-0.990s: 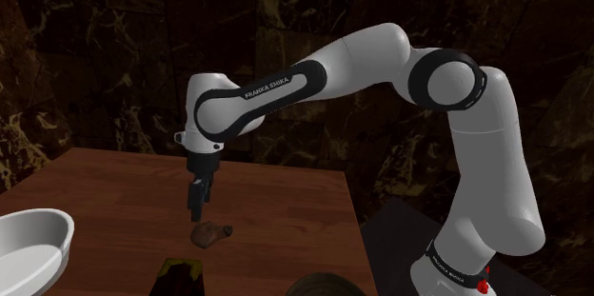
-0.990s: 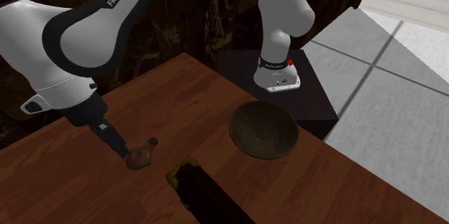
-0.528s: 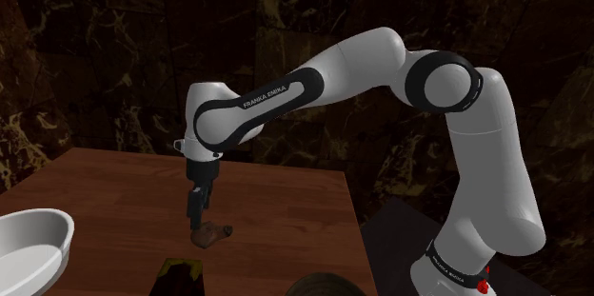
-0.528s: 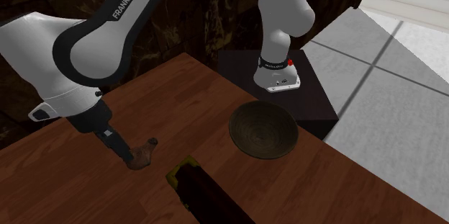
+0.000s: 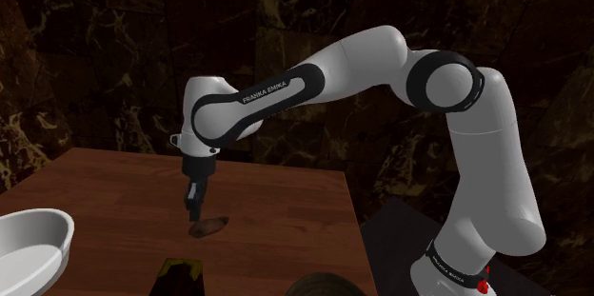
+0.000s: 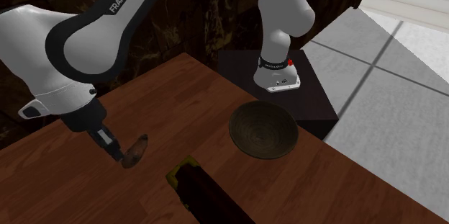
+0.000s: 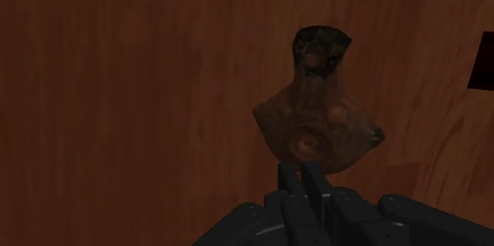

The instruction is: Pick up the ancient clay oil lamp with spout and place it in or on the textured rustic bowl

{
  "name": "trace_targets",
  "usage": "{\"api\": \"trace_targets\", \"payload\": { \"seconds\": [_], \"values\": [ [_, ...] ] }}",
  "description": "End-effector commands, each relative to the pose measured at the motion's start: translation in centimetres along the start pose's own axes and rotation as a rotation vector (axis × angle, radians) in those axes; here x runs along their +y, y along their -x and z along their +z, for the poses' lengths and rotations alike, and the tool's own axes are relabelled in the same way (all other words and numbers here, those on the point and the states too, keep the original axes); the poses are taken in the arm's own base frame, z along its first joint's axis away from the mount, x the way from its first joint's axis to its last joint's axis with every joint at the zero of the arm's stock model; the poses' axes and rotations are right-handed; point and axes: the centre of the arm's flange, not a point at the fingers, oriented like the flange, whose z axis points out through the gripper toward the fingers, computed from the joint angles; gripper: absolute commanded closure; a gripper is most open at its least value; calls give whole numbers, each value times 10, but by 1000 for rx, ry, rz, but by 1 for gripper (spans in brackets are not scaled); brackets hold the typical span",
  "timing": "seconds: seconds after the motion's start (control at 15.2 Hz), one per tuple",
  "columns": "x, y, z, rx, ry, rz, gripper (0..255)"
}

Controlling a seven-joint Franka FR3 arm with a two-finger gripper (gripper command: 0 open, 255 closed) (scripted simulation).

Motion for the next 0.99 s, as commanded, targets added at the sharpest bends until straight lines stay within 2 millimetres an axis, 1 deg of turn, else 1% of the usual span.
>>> {"api": "trace_targets", "payload": {
  "seconds": [0.0,0.07,0.13,0.2,0.26,0.33,0.46,0.59,0.66,0.92],
  "values": [
    [3,5,14,-28,-6,6,255],
    [1,6,15,-28,-6,6,255],
    [-1,4,17,-28,-5,6,255],
    [2,3,17,-28,-5,6,255],
    [0,-3,3,7,5,1,255],
    [0,-3,3,7,5,1,0],
    [-44,31,-2,114,186,122,0],
    [-92,60,4,221,367,244,0],
    [-104,65,7,247,411,273,0],
    [-95,62,26,247,411,273,0]
  ]
}}
